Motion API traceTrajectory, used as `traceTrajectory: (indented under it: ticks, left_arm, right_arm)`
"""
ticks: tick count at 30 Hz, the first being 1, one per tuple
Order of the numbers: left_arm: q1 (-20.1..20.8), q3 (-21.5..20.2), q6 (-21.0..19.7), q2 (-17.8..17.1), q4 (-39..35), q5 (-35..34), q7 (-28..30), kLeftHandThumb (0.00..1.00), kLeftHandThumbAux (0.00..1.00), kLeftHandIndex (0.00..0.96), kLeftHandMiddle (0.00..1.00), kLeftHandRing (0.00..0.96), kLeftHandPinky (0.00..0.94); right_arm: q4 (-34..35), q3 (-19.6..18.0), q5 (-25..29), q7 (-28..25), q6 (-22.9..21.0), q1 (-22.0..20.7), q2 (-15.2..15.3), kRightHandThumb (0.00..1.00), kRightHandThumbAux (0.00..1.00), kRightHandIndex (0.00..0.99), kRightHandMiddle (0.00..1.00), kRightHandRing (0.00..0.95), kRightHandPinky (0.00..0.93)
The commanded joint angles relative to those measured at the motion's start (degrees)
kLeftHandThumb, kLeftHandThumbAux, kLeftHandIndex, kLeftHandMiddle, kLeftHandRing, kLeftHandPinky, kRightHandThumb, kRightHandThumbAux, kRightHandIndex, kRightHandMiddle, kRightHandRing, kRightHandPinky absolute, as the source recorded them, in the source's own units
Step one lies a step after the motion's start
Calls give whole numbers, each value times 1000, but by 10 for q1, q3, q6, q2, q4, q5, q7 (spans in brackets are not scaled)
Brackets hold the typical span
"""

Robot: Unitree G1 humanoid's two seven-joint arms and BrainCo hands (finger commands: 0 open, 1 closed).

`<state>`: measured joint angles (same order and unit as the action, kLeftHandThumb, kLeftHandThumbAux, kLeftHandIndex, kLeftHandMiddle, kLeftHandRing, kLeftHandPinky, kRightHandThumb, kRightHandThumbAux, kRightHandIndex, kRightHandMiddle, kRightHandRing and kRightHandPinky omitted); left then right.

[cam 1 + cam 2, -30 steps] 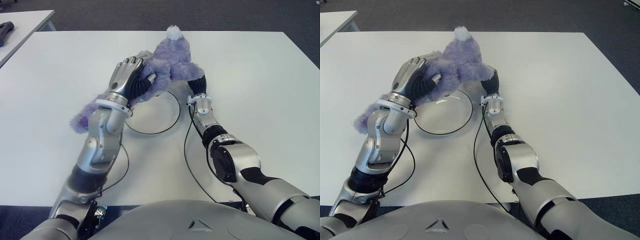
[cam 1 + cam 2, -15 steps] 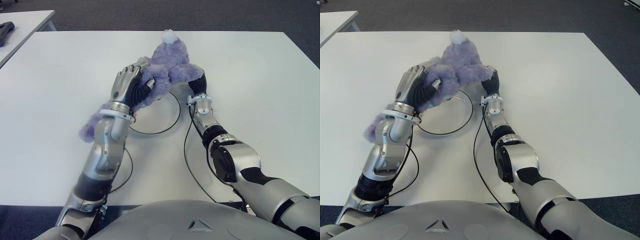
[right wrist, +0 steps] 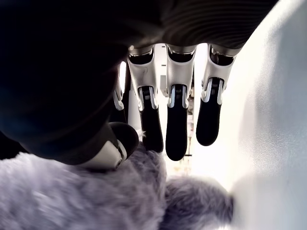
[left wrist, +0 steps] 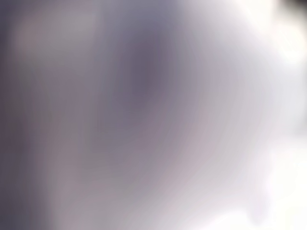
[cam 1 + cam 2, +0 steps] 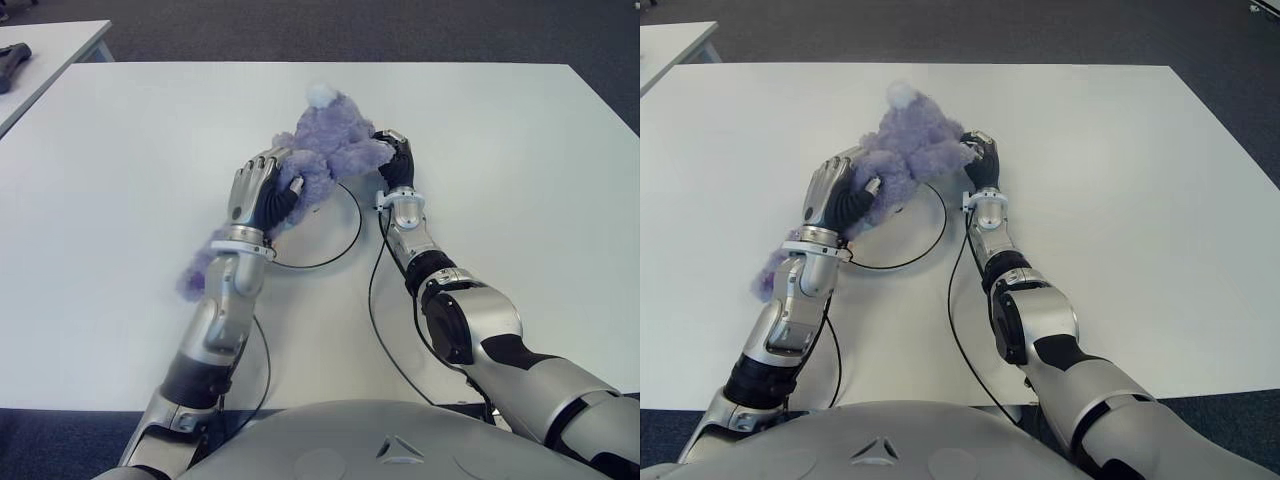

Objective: Put the doll into the plate.

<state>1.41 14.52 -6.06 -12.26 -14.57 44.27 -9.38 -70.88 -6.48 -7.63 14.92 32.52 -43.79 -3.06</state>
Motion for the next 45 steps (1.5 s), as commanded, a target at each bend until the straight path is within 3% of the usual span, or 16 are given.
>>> traceTrajectory:
  ticks: [1, 10, 20, 26, 45]
  left_arm:
    - [-25, 7, 9, 10, 36, -9, -16, 748, 693, 443, 839, 845, 836]
    - [-57, 6, 6, 27, 45, -25, -23, 748, 693, 443, 842, 848, 846]
    - [-131, 35, -28, 63, -27, -22, 2, 747, 694, 443, 845, 851, 850]
    - [-144, 42, -34, 67, -33, -17, 5, 745, 694, 443, 847, 856, 843]
    - [-163, 52, 12, 59, -19, 9, -37, 749, 689, 445, 837, 847, 823]
  right_arm:
    - [-72, 1, -10, -5, -40, 126, -8, 694, 737, 414, 373, 368, 351]
    - [-71, 2, -10, -4, -42, 126, -8, 695, 735, 416, 378, 370, 352]
    - [-71, 6, -13, -1, -39, 127, -8, 692, 737, 414, 382, 378, 363]
    - [-71, 10, -15, 2, -39, 127, -8, 691, 737, 414, 382, 379, 360]
    - [-71, 7, -8, -2, -42, 126, -10, 691, 736, 414, 379, 380, 373]
